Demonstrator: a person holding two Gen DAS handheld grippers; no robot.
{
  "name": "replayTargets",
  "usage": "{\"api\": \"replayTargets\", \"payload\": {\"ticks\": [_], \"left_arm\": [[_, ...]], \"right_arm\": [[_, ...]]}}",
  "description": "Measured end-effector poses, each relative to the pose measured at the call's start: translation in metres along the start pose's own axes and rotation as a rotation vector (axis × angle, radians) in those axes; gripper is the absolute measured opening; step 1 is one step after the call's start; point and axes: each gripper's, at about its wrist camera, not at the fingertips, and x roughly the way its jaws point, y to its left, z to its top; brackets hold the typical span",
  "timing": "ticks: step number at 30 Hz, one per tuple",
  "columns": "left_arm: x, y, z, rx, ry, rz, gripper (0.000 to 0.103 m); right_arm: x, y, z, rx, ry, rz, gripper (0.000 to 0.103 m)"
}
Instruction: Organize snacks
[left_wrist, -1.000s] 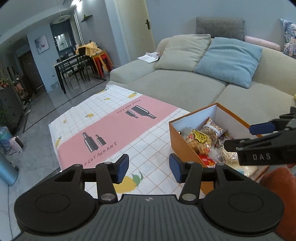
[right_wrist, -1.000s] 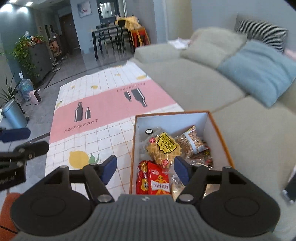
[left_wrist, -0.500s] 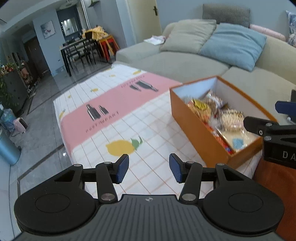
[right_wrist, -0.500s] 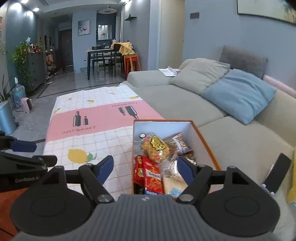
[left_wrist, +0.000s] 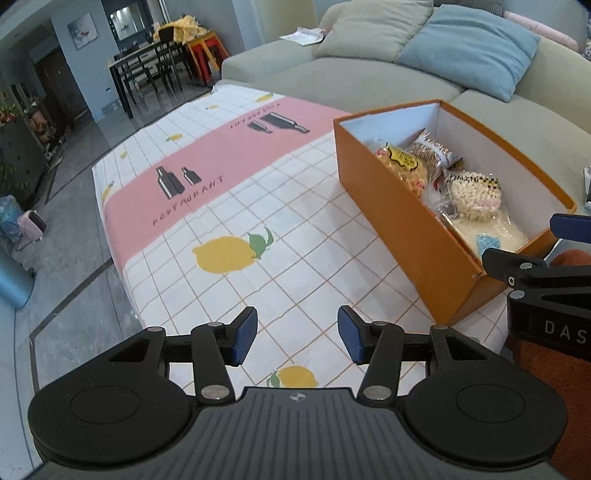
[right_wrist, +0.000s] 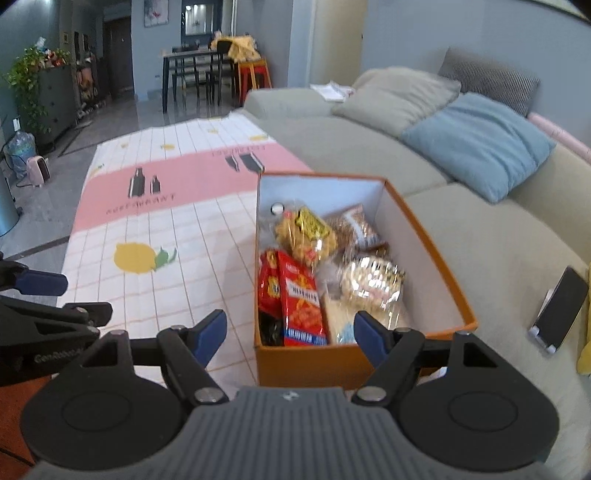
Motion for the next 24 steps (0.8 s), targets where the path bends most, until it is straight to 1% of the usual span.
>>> {"api": "replayTargets", "payload": {"ticks": [3, 10, 24], "left_arm": [[0.0015, 0.0004, -0.001, -0.002, 0.008, 0.003, 0.06], [0.003, 0.0033, 0.0001, -0.011, 0.014, -0.001, 0.06], [0.0006, 0.0042, 0.0008, -0.014, 0.011, -0.005, 0.059]], "right_arm": [[0.0062, 0.0017, -0.001, -0.003, 0.02, 0.001, 0.074], [0.0091, 0.0048, 0.0001, -0.021, 0.027, -0.001, 0.074], [0.0036, 0.0077, 0.0, -0.042, 0.012, -0.008, 0.074]]}}
